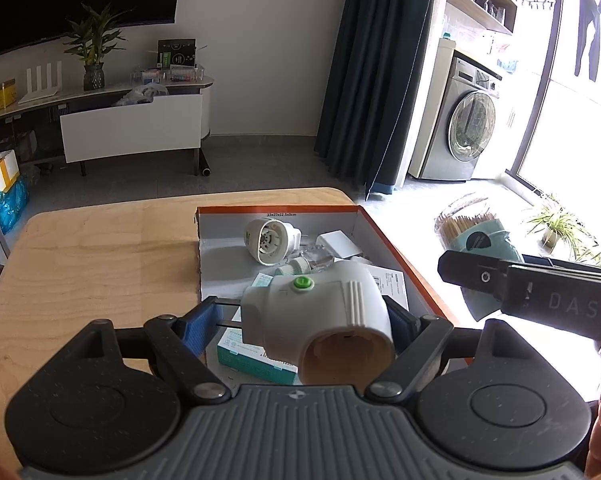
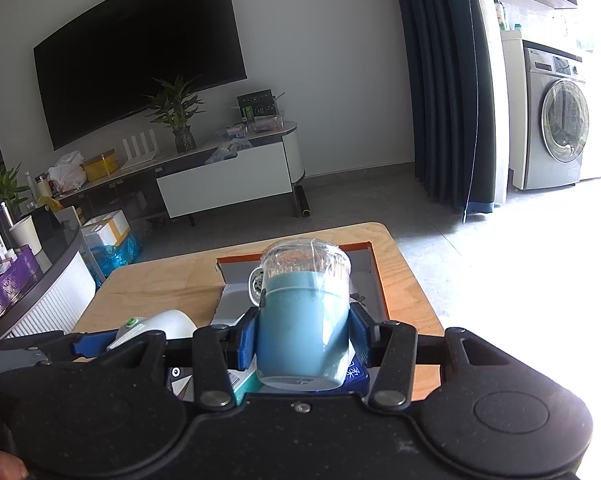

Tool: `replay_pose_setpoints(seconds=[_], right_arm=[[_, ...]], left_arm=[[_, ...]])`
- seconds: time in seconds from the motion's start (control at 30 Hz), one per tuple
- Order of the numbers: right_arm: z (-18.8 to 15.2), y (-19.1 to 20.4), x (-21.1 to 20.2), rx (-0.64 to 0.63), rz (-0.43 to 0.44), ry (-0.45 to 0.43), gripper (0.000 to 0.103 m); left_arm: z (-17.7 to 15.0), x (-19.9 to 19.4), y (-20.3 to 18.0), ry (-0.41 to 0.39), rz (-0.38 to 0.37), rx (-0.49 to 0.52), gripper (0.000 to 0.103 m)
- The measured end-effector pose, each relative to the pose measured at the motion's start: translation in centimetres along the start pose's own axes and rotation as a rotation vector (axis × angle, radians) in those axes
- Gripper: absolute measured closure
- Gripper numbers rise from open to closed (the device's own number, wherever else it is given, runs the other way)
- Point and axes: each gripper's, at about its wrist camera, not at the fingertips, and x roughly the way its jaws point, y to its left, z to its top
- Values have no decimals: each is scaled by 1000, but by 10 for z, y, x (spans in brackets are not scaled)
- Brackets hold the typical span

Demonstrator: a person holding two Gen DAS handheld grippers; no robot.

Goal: Organize rigid objects
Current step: 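Hold the socket adapter and toothpick cup above the tray with both tools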

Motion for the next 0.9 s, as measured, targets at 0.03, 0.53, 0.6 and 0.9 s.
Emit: replay_pose_setpoints(seconds=[0.03,0.53,0.6,0.9], right_arm=[[0,0,0,1,0,0,46],[10,-1,3,0,-2,3,46],[13,-2,5,1,-3,8,46],[11,-3,9,8,-11,32,46]], left_arm=[[1,0,0,1,0,2,18],[6,5,3,8,3,-1,18],[6,5,4,11,5,-1,18],[-1,6,10,33,11,-14,18]])
